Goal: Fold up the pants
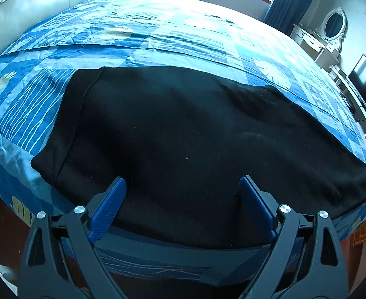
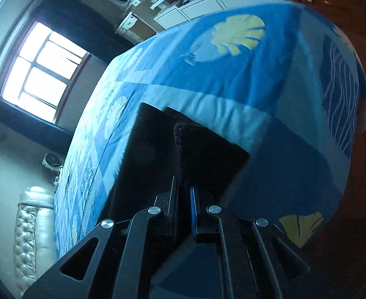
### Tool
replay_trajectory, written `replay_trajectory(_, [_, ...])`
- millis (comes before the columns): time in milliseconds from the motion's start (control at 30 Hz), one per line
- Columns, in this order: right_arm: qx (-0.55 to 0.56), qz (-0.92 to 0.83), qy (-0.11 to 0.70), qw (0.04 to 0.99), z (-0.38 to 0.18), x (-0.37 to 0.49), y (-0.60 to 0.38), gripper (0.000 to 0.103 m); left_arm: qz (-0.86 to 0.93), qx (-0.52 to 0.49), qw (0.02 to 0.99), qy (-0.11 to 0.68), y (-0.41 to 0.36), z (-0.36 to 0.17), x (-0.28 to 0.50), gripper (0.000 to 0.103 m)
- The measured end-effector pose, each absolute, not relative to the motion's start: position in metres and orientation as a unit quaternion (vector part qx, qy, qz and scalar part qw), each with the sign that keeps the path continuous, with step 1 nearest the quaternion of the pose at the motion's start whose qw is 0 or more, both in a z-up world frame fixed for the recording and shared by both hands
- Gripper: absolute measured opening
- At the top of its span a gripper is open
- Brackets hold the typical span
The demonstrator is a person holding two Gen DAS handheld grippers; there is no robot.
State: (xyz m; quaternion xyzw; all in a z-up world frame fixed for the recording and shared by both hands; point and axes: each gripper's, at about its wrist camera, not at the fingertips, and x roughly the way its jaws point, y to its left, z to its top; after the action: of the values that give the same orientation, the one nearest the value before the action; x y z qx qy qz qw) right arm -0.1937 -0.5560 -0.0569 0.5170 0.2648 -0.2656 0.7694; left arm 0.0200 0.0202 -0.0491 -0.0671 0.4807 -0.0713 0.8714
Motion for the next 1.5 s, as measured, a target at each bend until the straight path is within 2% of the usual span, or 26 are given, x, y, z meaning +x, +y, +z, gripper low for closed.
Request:
replay_trajectory(100, [0.547, -0.259, 0.237, 0.76, -0.059, -0.197, -0.56, 0.02, -0.071, -0.069, 0.87, 0.483, 0.022, -0.049, 0.019, 0.092])
replay_trajectory(133, [0.554, -0.259, 0.223, 0.759, -0.058, -0.199, -0.561, 0.038, -0.07, -0.069, 0.87, 0.483, 0.023, -0.049, 0.018, 0.092])
replay_trajectory(167, [0.559, -0.259, 0.211, 0.759, -0.057, -0.2, -0.563, 0.045, -0.07, -0.07, 0.87, 0.484, 0.023, -0.049, 0.018, 0.092])
replay_trajectory(200, [0.559, -0.259, 0.212, 0.758, -0.057, -0.197, -0.565, 0.045, -0.069, -0.069, 0.87, 0.484, 0.023, -0.049, 0.017, 0.092])
replay_trajectory(233, [0.556, -0.254, 0.22, 0.76, -0.058, -0.193, -0.566, 0.045, -0.068, -0.069, 0.87, 0.483, 0.023, -0.05, 0.017, 0.092])
replay_trajectory(300, [0.543, -0.251, 0.24, 0.765, -0.056, -0.184, -0.567, 0.023, -0.065, -0.065, 0.871, 0.483, 0.021, -0.05, 0.017, 0.092])
replay_trajectory(333, [0.536, -0.249, 0.244, 0.769, -0.053, -0.183, -0.568, 0.007, -0.064, -0.064, 0.871, 0.483, 0.021, -0.05, 0.017, 0.092])
replay_trajectory(533, [0.523, -0.26, 0.264, 0.767, -0.067, -0.199, -0.57, 0.006, -0.063, -0.065, 0.871, 0.483, 0.021, -0.051, 0.017, 0.092])
replay_trajectory(1000, [0.561, -0.246, 0.228, 0.757, -0.076, -0.221, -0.579, 0.006, -0.072, -0.063, 0.871, 0.481, 0.022, -0.049, 0.016, 0.092])
replay_trajectory(1133, [0.528, -0.318, 0.216, 0.757, -0.05, -0.242, -0.579, 0.025, -0.081, -0.072, 0.881, 0.461, 0.025, -0.031, 0.009, 0.092])
replay_trajectory(1233, [0.458, -0.307, 0.231, 0.802, -0.011, -0.215, -0.561, 0.025, -0.101, -0.069, 0.887, 0.445, 0.022, -0.017, 0.009, 0.092])
replay_trajectory(1267, [0.441, -0.288, 0.238, 0.816, -0.002, -0.201, -0.553, 0.029, -0.108, -0.065, 0.888, 0.442, 0.02, -0.015, 0.011, 0.092])
replay_trajectory(1400, [0.375, -0.107, 0.298, 0.871, 0.033, -0.09, -0.48, 0.043, -0.122, -0.056, 0.886, 0.443, 0.016, -0.018, 0.024, 0.092])
replay_trajectory(1467, [0.354, -0.005, 0.331, 0.875, 0.036, -0.035, -0.437, 0.056, -0.123, -0.07, 0.88, 0.454, 0.02, -0.026, 0.032, 0.092])
replay_trajectory(1500, [0.338, 0.052, 0.351, 0.872, 0.034, -0.001, -0.406, 0.057, -0.125, -0.079, 0.875, 0.461, 0.022, -0.031, 0.035, 0.092])
